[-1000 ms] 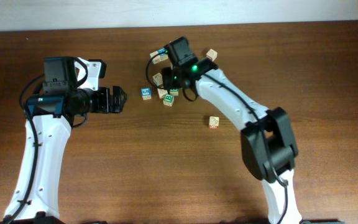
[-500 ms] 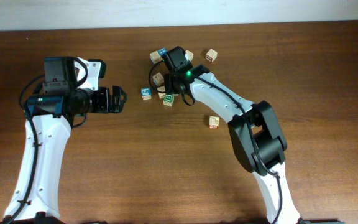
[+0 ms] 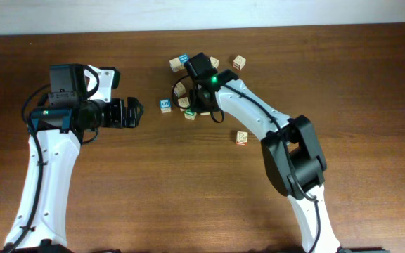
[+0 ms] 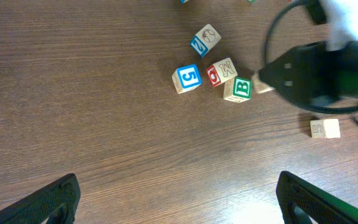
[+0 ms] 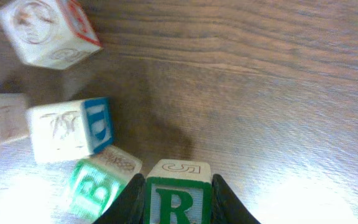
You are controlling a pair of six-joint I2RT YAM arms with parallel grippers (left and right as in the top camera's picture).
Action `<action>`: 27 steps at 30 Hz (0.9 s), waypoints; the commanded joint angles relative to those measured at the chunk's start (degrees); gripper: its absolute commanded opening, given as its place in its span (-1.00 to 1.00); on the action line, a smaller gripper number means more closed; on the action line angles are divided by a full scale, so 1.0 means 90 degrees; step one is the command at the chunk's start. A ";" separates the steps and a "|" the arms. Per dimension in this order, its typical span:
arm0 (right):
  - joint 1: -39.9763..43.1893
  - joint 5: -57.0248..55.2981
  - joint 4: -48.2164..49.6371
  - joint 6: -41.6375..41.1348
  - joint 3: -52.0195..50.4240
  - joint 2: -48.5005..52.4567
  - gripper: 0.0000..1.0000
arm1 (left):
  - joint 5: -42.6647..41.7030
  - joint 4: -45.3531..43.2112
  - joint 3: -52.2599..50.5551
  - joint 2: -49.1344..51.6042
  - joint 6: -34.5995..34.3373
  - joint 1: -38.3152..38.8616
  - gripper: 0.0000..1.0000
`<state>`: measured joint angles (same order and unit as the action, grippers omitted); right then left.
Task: Rotate 4 blocks
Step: 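Move the right gripper into the cluster and grasp the green B block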
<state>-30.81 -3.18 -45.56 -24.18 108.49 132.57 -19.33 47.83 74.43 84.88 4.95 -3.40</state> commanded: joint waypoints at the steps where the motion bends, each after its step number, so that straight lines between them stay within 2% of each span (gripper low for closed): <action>1: -0.0046 0.0017 -0.0877 -0.0039 0.0483 -0.1122 -0.55 | -0.0092 0.0005 0.0109 0.0022 0.0087 -0.0015 0.99; 6: -0.0046 0.0015 -0.2229 -0.0454 0.0199 -0.1438 -0.55 | -0.0092 0.0005 0.0109 0.0022 0.0087 -0.0015 0.98; 8: -0.0046 0.0015 -0.2059 -0.0784 -0.0464 -0.1438 -0.55 | -0.0092 0.0005 0.0109 0.0022 0.0087 -0.0015 0.98; 10: -0.0046 0.0015 -0.1450 -0.1025 -0.1367 -0.1438 -0.55 | -0.0092 0.0005 0.0109 0.0022 0.0085 -0.0015 0.99; 12: -0.0046 -0.0015 -0.1037 -0.1039 -0.1768 -0.1438 -0.55 | -0.0092 0.0005 0.0109 0.0022 0.0085 -0.0015 0.98; 23: -0.0029 -0.0440 -0.0852 -0.1156 -0.2110 -0.1438 -0.51 | -0.0092 0.0005 0.0109 0.0022 0.0085 -0.0015 0.98; 24: -0.0029 -0.0525 -0.0826 -0.1156 -0.2110 -0.1438 -0.40 | -0.0092 0.0005 0.0109 0.0022 0.0085 -0.0015 0.98; 27: -0.0029 -0.0583 -0.0833 -0.1156 -0.2118 -0.1438 -0.38 | -0.0092 0.0005 0.0109 0.0022 0.0087 -0.0015 0.98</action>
<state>-30.85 -6.68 -53.17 -34.30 89.86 120.07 -19.35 47.81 74.50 84.88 4.97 -3.40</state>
